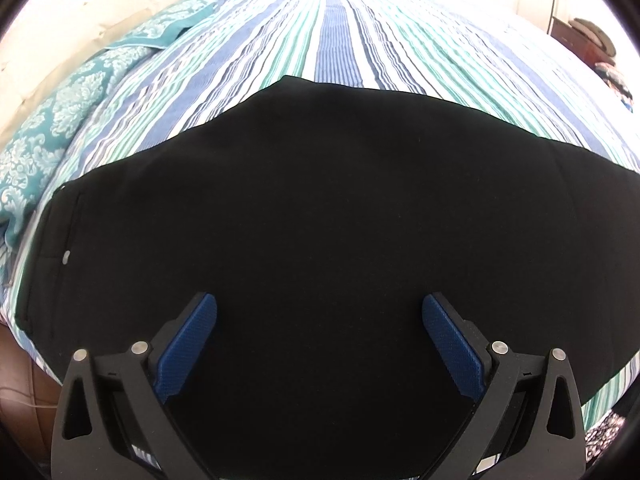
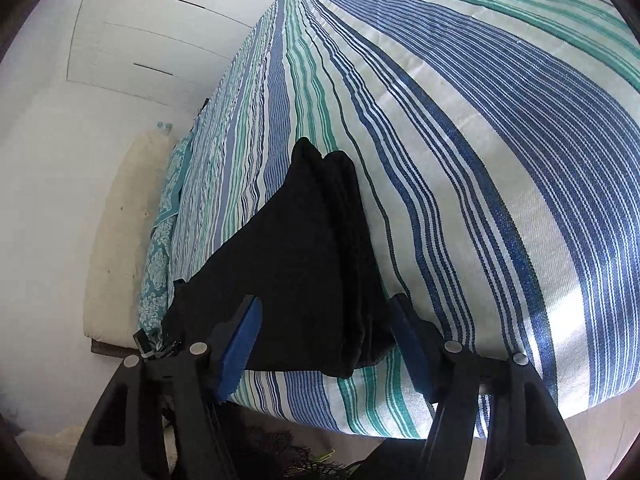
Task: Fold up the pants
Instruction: 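Grasp the end of the folded trousers with the right tool and lift it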
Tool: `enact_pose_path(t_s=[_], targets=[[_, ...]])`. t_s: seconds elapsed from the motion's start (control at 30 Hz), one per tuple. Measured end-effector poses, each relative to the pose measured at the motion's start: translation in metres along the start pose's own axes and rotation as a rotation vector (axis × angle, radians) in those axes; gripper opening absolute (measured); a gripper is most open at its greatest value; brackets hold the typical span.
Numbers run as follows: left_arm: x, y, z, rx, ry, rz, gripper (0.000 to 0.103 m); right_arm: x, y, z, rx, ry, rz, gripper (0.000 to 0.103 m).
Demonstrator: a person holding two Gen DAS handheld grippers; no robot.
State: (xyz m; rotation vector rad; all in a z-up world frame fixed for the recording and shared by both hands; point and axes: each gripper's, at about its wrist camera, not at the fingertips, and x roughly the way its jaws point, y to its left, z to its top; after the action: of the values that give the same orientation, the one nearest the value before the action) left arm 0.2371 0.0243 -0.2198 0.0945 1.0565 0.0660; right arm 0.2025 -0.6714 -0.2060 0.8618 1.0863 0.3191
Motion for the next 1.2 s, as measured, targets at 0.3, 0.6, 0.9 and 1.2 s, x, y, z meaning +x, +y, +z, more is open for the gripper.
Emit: enact_pose_path(t_s=[0.3, 0.6, 0.9, 1.2], targets=[[-0.002, 0.001, -0.002, 0.0, -0.005, -0.008, 0.103, 0.011, 0.0, 0.014, 0.063, 0.095, 0.074, 0.065], [-0.003, 0.002, -0.003, 0.001, -0.005, -0.018, 0.103, 0.022, 0.001, 0.012, 0.082, 0.055, 0.033, 0.022], [-0.012, 0.001, -0.002, -0.053, 0.025, -0.024, 0.101, 0.001, 0.07, -0.014, 0.074, -0.074, 0.247, 0.018], [-0.044, 0.025, -0.014, -0.137, -0.011, -0.13, 0.101, 0.127, 0.238, -0.071, -0.007, 0.021, 0.494, 0.018]])
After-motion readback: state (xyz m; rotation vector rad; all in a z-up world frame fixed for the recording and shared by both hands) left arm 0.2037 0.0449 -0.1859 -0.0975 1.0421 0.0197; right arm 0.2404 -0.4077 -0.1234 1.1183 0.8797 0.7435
